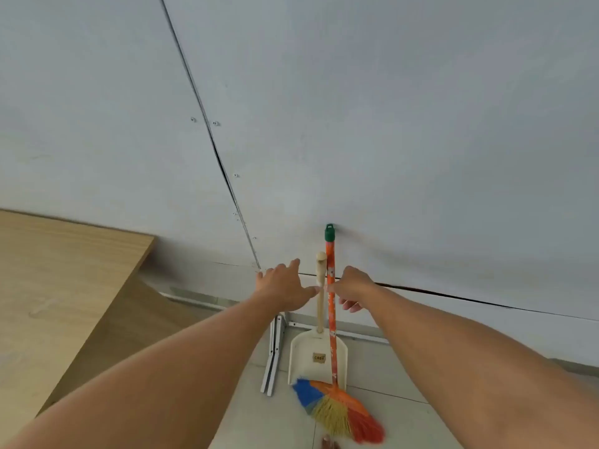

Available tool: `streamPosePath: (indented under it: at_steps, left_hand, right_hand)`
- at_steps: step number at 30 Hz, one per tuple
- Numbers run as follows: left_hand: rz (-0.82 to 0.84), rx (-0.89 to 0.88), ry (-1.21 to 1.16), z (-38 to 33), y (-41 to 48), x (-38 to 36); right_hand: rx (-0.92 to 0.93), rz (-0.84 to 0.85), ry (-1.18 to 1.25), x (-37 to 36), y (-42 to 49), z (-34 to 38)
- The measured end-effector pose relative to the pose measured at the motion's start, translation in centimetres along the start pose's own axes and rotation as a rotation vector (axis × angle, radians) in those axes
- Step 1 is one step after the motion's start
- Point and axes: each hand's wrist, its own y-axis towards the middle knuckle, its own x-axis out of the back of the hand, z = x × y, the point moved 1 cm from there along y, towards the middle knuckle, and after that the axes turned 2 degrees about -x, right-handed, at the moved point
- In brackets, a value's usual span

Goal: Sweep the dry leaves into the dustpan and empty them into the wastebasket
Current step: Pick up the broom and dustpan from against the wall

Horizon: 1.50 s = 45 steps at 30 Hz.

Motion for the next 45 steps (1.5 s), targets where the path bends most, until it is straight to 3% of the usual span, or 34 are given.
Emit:
streamPosePath:
  at_steps: [5, 8, 14, 16, 20, 25, 31, 38, 45]
  left_hand:
    - [-0.012, -0.018, -0.082, -1.2, 2.0, 0.2]
    - [0.016, -0.035, -0.154, -1.7, 2.9, 0.4]
    - [0.199, 0.100, -0.793, -4.0, 5.4, 2.2]
    - [0.273, 0.169, -0.897, -4.6, 6.0, 2.2]
    - [0.359, 0.294, -0.884, -4.8, 7.2, 0.6]
    - [0.665, 0.483, -0.969, -4.9, 8.2, -0.3]
    - [0.822, 0.518, -0.814, -3.5, 7.7, -5.1]
    - [0.733, 0.602, -0.966, 0.1, 4.1, -9.9]
    - [0.631, 0.602, -1.220, 2.5, -2.1, -10.4]
  right_hand:
    - [-0.057, 0.043, 0.314, -0.5, 2.3, 0.4]
    - [-0.054, 0.027, 0.368, -0.3, 2.5, -0.2]
    - [-0.159, 0.174, 0.587, 0.7, 1.0, -3.3]
    - [-0.194, 0.224, 0.670, 0.9, 0.7, -4.2]
    - [-0.238, 0.246, 0.870, 1.3, 0.8, -5.7]
    - [-0.339, 0.357, 1.095, 1.2, 1.0, -7.1]
    - [-0.435, 0.408, 0.952, -0.1, -0.1, -7.0]
    - [-0.516, 0.308, 0.949, -2.2, -3.0, -6.8]
    - [-0.509, 0.178, 1.090, -6.8, -11.9, -7.7]
